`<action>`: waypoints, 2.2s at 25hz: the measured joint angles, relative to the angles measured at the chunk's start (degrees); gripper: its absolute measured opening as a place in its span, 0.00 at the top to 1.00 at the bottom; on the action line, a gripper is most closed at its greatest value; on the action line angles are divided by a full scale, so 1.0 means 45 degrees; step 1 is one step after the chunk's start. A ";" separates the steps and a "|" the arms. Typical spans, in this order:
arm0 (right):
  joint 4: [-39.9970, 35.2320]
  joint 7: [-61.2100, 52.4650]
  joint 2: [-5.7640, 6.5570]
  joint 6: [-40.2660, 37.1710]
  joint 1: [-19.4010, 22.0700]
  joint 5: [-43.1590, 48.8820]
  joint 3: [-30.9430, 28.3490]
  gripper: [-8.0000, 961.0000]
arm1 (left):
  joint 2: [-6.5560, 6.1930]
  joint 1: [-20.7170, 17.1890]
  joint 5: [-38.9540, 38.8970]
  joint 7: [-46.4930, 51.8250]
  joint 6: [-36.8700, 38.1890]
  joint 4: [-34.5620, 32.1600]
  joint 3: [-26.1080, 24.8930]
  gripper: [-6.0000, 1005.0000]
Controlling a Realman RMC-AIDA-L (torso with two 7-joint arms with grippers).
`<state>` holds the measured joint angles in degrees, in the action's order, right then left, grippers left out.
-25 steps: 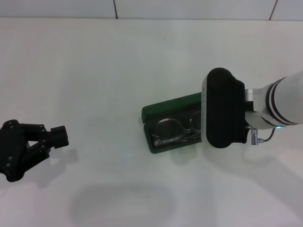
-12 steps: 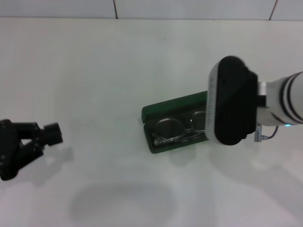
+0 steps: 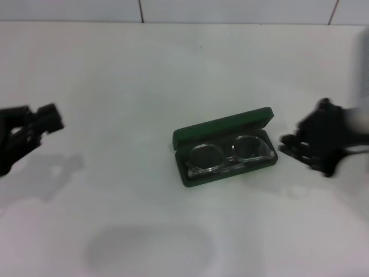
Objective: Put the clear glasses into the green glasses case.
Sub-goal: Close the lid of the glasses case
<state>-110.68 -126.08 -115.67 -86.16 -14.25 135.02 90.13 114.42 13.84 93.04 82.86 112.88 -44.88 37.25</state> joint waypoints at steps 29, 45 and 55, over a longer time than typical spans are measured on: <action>1.3782 1.3461 0.0340 -0.8116 0.0009 -0.8816 -1.3888 0.59 | 0.1137 0.4020 0.1031 0.1271 -0.1874 -0.0204 0.1386 0.73; 1.4075 1.3570 0.0415 -0.7898 -0.0023 -0.7830 -1.4074 0.99 | 0.1190 0.4342 0.0447 0.1168 -0.4377 0.0014 0.4487 0.75; 1.4090 1.3601 0.0526 -0.7052 0.0147 -0.6960 -1.4093 0.99 | 0.1217 0.5179 0.0042 0.1329 -0.7019 0.0926 0.6420 0.75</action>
<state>-47.28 -64.88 -113.30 -117.89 -13.59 103.70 26.71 119.89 37.14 93.23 88.83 81.29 -40.71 66.14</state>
